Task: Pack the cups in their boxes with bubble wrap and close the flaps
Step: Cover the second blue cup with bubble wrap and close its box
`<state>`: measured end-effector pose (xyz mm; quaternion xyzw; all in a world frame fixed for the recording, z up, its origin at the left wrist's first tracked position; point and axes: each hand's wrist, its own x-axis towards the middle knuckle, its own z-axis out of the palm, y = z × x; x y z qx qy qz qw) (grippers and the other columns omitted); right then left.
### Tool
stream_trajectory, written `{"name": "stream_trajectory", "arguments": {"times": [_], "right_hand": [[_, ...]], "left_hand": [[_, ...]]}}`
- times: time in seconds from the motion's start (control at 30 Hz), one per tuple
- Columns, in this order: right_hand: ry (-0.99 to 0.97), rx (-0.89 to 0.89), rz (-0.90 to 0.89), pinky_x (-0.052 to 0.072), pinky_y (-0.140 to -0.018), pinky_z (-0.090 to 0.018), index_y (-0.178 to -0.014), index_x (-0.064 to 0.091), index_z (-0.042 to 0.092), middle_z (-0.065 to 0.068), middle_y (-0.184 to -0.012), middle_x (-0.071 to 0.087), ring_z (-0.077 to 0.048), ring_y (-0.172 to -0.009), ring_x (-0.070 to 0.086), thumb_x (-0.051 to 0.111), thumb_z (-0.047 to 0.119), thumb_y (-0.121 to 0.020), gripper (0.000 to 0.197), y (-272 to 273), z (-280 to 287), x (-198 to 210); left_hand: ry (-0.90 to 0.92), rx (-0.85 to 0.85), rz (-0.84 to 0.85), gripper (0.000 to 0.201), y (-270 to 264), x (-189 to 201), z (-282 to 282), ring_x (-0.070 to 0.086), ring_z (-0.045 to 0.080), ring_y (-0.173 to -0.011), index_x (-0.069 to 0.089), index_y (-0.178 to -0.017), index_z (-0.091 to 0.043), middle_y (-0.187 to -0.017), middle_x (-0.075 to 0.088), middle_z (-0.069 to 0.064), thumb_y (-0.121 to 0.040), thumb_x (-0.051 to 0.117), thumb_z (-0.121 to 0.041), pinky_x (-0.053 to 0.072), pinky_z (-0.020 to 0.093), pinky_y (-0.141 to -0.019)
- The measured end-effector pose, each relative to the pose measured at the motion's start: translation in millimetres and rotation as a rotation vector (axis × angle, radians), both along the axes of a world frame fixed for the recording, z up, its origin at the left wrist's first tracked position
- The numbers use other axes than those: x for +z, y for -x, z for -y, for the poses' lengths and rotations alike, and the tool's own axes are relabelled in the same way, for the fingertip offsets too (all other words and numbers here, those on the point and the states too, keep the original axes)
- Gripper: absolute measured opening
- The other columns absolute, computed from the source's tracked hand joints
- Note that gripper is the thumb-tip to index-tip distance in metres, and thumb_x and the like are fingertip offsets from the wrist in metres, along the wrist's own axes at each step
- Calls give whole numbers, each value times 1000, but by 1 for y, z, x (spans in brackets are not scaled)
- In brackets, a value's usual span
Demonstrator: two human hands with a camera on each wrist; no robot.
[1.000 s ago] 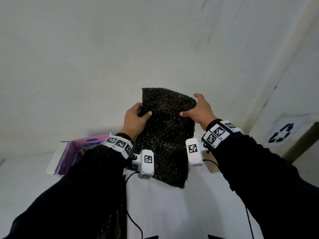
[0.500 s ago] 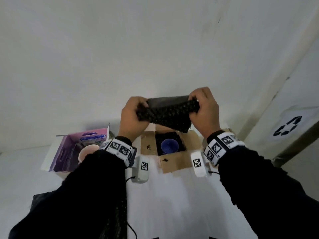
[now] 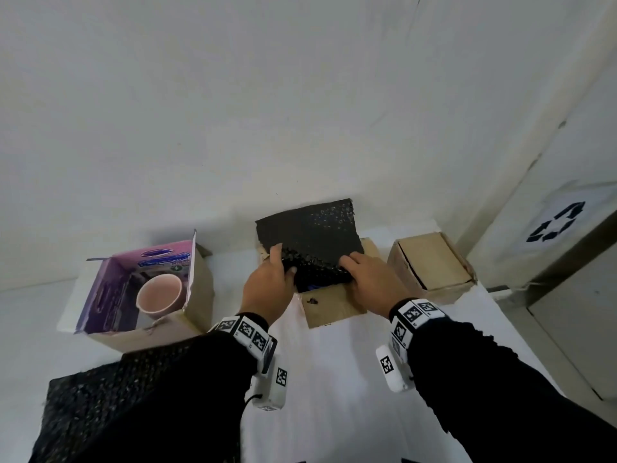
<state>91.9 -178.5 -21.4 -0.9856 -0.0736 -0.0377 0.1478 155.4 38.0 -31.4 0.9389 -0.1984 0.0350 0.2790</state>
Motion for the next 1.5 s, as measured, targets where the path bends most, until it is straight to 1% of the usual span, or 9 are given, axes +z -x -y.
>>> {"name": "stream_trajectory", "arguments": {"times": [0.13,0.23,0.37,0.6,0.8,0.93,1.13,1.3,1.5], "right_hand": [[131,48,-231,32,-97,-40,-105,42,24,3,-89,62,-23,-84,57,61,52,-74,46,-3,-7,-10],[289,74,-262,26,-101,-44,-110,42,23,2,-92,66,-24,-89,60,65,48,-74,49,-9,-12,-11],[243,53,-262,29,-95,-40,-98,38,24,0,-85,66,-27,-86,61,63,30,-80,31,-13,-15,-12],[86,92,-395,29,-75,-30,-89,45,23,0,-89,63,-21,-79,52,68,22,-75,27,-3,-18,-9],[-151,91,-556,41,-66,-27,-88,57,22,4,-87,62,-16,-81,57,79,38,-74,31,5,-13,-1],[-104,52,-328,38,-74,-29,-97,65,22,1,-93,57,-16,-88,50,66,42,-88,22,5,-3,6],[-39,76,-52,39,-72,-33,-82,43,22,2,-83,56,-22,-76,54,61,31,-86,20,24,-13,-5],[272,215,31,40,-91,-40,-75,57,21,2,-63,62,-23,-63,58,45,67,-77,48,40,-11,-33],[389,172,33,33,-88,-42,-107,48,18,-1,-68,69,-26,-70,65,57,52,-80,44,33,-17,-44]], "left_hand": [[-37,-69,-1,41,2,-3,5,62,32,-79,36,-130,-27,-102,60,8,-93,49,-14,49,39,-62],[-229,-189,136,32,1,-9,2,53,29,-92,58,-111,-17,-111,52,6,-81,59,-7,52,40,-70],[-129,-182,59,47,7,-10,1,56,26,-90,45,-126,-23,-112,54,4,-82,58,-12,49,37,-70],[-47,-286,230,39,11,-8,-12,48,22,-86,52,-105,-20,-103,51,3,-72,67,-3,48,34,-61],[-120,-317,186,34,18,-11,-5,52,27,-68,49,-95,-22,-94,51,1,-73,64,0,45,35,-43],[-164,-431,137,13,29,-3,-3,59,25,-71,61,-88,-17,-88,61,-1,-76,60,-15,49,31,-55],[-455,-548,195,42,35,-8,-3,58,21,-93,63,-92,-22,-85,68,-5,-73,51,-57,49,39,-84],[-628,-549,313,37,30,-13,0,49,21,-90,68,-69,-26,-83,59,-8,-67,61,-62,46,40,-83],[-644,-592,363,26,34,-16,10,59,17,-68,62,-72,-26,-64,63,-11,-64,77,-46,31,38,-85]]}}
